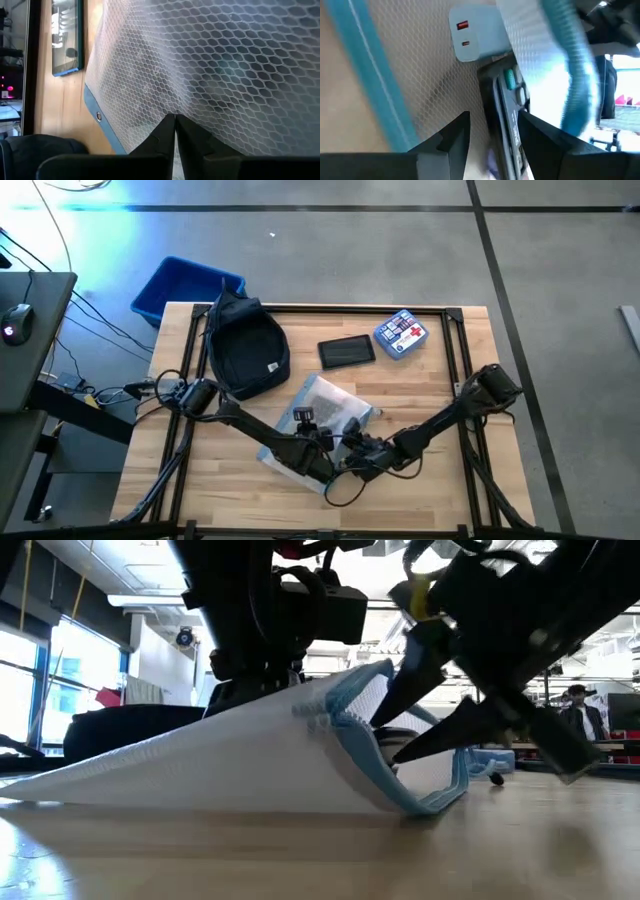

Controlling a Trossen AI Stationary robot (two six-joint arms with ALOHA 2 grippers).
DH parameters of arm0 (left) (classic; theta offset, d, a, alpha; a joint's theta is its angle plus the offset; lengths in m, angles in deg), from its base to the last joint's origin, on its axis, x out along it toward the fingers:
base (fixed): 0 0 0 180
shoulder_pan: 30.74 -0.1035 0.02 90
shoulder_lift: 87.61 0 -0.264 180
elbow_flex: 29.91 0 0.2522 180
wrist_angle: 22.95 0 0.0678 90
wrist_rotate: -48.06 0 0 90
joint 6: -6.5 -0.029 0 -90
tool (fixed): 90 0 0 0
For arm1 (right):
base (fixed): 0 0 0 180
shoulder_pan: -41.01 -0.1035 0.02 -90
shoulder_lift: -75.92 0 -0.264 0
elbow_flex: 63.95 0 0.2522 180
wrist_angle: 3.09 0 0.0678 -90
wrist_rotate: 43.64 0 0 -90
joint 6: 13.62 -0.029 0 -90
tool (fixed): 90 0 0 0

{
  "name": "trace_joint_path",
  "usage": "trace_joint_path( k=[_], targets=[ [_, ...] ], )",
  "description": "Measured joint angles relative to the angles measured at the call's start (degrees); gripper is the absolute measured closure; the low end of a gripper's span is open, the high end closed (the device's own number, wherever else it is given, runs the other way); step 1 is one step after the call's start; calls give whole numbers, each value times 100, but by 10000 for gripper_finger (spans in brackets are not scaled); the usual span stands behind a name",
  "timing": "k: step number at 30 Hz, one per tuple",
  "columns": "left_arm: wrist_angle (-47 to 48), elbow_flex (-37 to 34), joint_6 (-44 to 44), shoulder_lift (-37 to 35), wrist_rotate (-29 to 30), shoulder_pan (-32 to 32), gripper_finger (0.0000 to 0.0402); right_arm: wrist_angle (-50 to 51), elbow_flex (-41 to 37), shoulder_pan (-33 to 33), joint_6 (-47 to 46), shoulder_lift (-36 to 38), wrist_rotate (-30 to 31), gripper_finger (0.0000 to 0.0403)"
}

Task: Unpack backpack
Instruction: Remove the black calculator from the transparent zipper bag

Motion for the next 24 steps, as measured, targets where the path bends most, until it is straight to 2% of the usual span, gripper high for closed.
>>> trace_joint_path(
  k=[2, 5, 10, 11, 15, 24],
  targets=[
    [0, -1, -2, 0, 9, 0, 401, -99, 0, 115, 180, -71, -113, 254],
    [12, -2, 4, 0, 14, 7, 401, -169, -2, 263, -28, -157, -31, 275],
    [289, -2, 291, 2, 62, 37, 401, -167, 4, 174, -274, -156, 73, 374],
    [396, 3, 447, 2, 83, 37, 401, -127, 10, 97, -263, -143, 119, 384],
    [740, 1, 984, 7, 95, 37, 401, 276, 4, -335, -694, -7, 299, 382],
    [879, -4, 1364, 7, 190, -28, 401, 2142, 4, -1611, -2711, 993, -187, 396]
  ],
)
